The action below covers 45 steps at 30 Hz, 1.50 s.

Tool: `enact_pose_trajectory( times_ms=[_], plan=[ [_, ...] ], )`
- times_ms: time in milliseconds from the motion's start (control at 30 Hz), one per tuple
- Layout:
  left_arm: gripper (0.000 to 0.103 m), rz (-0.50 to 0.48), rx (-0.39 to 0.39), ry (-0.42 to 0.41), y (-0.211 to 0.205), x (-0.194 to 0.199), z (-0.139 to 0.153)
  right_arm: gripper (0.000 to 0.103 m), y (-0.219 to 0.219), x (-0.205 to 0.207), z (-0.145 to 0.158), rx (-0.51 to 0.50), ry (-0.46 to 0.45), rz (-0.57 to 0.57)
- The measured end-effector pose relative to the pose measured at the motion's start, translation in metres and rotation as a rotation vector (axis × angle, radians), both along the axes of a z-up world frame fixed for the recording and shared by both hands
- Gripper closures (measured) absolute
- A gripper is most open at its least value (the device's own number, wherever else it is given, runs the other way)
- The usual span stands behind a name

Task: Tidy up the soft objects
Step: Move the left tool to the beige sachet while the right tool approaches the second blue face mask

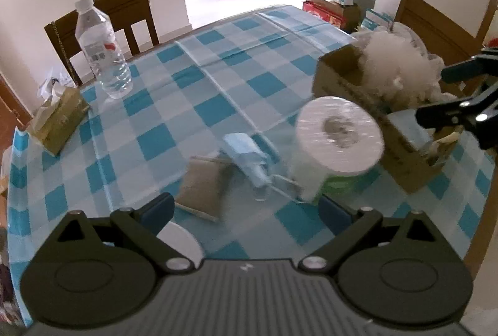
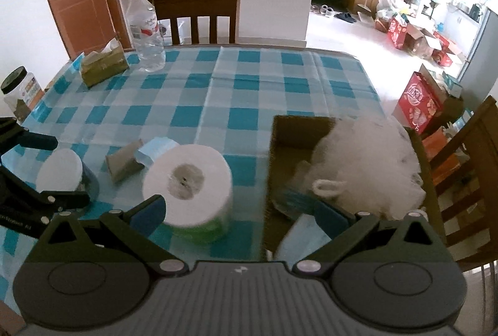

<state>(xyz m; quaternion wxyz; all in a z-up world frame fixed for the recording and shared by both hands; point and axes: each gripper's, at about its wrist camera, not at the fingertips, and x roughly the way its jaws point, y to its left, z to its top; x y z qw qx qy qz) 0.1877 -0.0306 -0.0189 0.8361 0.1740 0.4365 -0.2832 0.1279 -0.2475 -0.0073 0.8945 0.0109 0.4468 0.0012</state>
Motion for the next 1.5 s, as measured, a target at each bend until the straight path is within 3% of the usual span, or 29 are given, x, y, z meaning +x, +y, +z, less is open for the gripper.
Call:
enact_pose_trajectory(
  times_ms=[233, 533, 700, 967, 1067, 1300, 1500],
  plan=[
    [0.005, -0.058, 0.025, 0.023, 0.024, 0.043, -0.013, 0.0, 0.036, 0.015, 0.001, 0.023, 0.031, -0.023],
    [0.008, -0.106, 0.041, 0.132, 0.027, 0.091, -0.045, 0.0, 0.067, 0.064, -0.001, 0.082, 0.074, 0.053],
    [0.023, -0.153, 0.106, 0.192, 0.012, 0.11, -0.068, 0.0, 0.071, 0.092, -0.008, 0.072, 0.097, 0.062],
    [0.036, -0.188, 0.16, 0.276, -0.003, 0.129, -0.1, 0.0, 0.064, 0.115, -0.019, 0.072, 0.13, 0.058],
    [0.037, -0.183, 0.165, 0.293, -0.004, 0.133, -0.106, 0.0, 0.061, 0.12, -0.023, 0.079, 0.14, 0.054],
    [0.062, -0.177, 0.149, 0.315, -0.005, 0.14, -0.111, 0.0, 0.06, 0.13, -0.029, 0.086, 0.152, 0.054],
    [0.071, -0.148, 0.126, 0.309, 0.0, 0.141, -0.106, 0.0, 0.065, 0.14, -0.032, 0.089, 0.166, 0.072]
  ],
)
